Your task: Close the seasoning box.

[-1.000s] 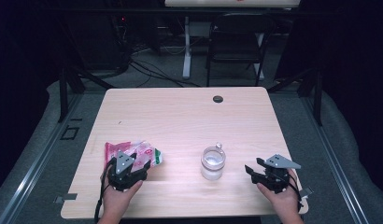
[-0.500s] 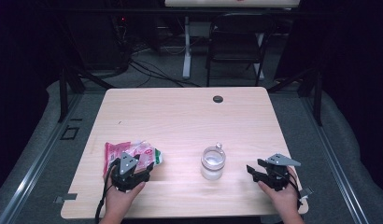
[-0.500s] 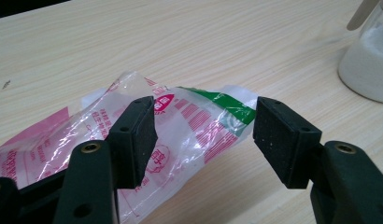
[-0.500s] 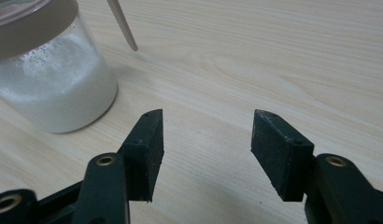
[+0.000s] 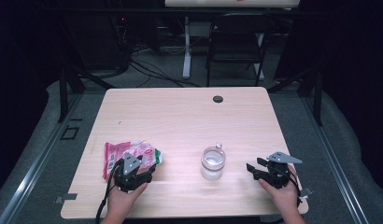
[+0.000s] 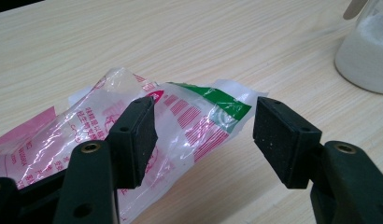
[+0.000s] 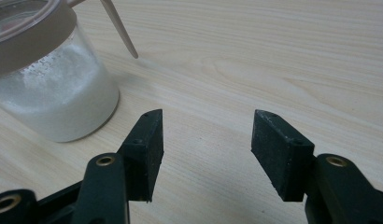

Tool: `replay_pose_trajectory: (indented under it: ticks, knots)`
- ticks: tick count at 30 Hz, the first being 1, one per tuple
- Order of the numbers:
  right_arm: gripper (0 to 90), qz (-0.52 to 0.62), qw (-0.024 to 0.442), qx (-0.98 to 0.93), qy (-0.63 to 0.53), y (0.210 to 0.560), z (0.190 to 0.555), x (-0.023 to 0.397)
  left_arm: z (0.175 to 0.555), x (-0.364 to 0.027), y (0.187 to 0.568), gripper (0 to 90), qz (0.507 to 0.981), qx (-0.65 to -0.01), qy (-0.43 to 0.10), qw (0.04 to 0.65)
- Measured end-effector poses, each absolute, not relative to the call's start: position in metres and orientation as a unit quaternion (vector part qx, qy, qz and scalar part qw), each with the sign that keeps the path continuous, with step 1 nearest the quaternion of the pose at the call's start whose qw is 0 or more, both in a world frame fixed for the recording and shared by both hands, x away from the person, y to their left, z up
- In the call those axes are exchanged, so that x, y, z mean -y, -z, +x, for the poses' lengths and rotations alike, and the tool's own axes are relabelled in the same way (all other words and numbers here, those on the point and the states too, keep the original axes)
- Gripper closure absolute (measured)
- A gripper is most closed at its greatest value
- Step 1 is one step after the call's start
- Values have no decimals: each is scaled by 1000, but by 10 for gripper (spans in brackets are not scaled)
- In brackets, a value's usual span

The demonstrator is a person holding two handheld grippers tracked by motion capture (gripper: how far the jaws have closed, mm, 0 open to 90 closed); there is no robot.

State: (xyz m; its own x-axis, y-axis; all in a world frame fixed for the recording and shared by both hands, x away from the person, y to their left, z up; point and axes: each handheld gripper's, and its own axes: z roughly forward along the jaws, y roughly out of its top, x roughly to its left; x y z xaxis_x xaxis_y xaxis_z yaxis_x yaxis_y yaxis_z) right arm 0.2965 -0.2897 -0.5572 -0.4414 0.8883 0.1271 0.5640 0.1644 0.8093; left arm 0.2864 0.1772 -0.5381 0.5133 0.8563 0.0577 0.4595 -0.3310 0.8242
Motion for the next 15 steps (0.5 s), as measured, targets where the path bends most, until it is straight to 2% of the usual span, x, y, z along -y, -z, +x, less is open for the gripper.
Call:
replay_pose_trajectory:
  ticks: [15]
  knots:
    - [432, 503, 184, -731, -422, 558, 297, 295, 288, -178, 538, 389, 775, -428, -249, 393]
